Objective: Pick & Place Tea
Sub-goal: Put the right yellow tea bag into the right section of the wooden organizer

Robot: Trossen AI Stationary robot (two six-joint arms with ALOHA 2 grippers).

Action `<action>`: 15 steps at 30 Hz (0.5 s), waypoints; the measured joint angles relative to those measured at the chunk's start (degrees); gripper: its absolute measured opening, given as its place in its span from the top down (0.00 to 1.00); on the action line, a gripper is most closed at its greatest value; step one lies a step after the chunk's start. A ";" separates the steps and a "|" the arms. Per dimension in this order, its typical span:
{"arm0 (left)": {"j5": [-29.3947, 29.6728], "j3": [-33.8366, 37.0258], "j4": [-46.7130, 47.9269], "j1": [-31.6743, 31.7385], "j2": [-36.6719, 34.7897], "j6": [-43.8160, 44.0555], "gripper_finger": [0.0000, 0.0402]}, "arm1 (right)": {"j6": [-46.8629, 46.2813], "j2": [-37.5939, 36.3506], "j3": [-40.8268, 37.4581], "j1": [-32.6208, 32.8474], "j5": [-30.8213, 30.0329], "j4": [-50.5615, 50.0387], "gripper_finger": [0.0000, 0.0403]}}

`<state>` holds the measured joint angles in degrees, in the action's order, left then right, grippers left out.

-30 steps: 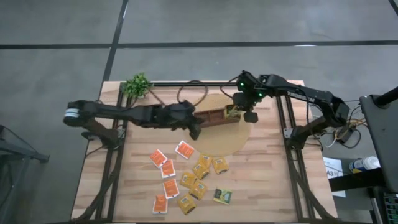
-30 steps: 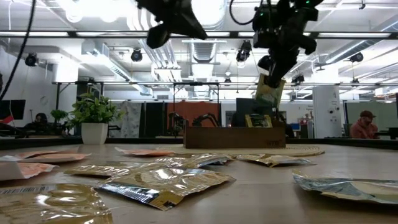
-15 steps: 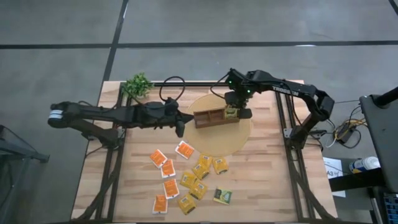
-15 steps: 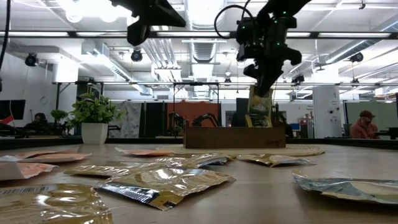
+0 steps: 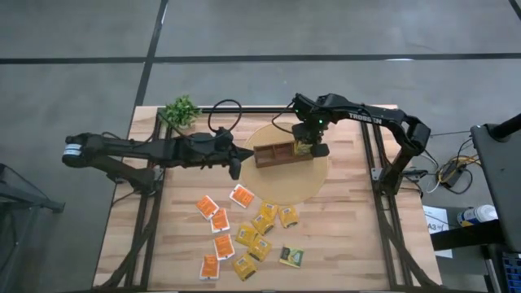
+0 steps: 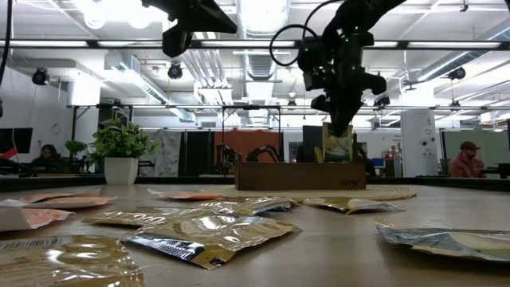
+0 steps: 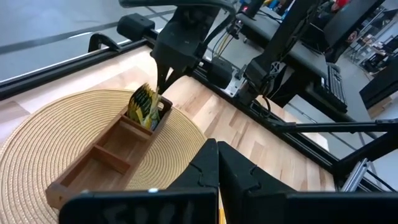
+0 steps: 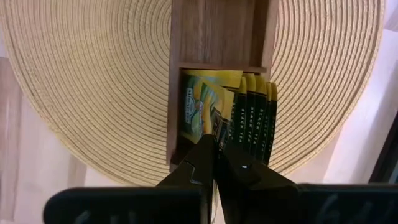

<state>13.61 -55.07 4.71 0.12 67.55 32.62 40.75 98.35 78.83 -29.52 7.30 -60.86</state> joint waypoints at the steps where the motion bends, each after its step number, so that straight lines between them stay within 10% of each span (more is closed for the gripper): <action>1: 0.00 0.00 -0.02 0.00 0.00 -0.12 1.00 | 0.14 -0.01 0.00 0.00 0.01 0.00 0.98; 15: -0.14 -0.07 -0.05 -0.11 0.00 -0.64 1.00 | 1.43 3.38 -0.33 0.00 0.23 0.03 0.98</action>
<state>13.46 -55.13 4.66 0.01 67.55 31.98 42.18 101.73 78.50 -29.52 7.53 -60.83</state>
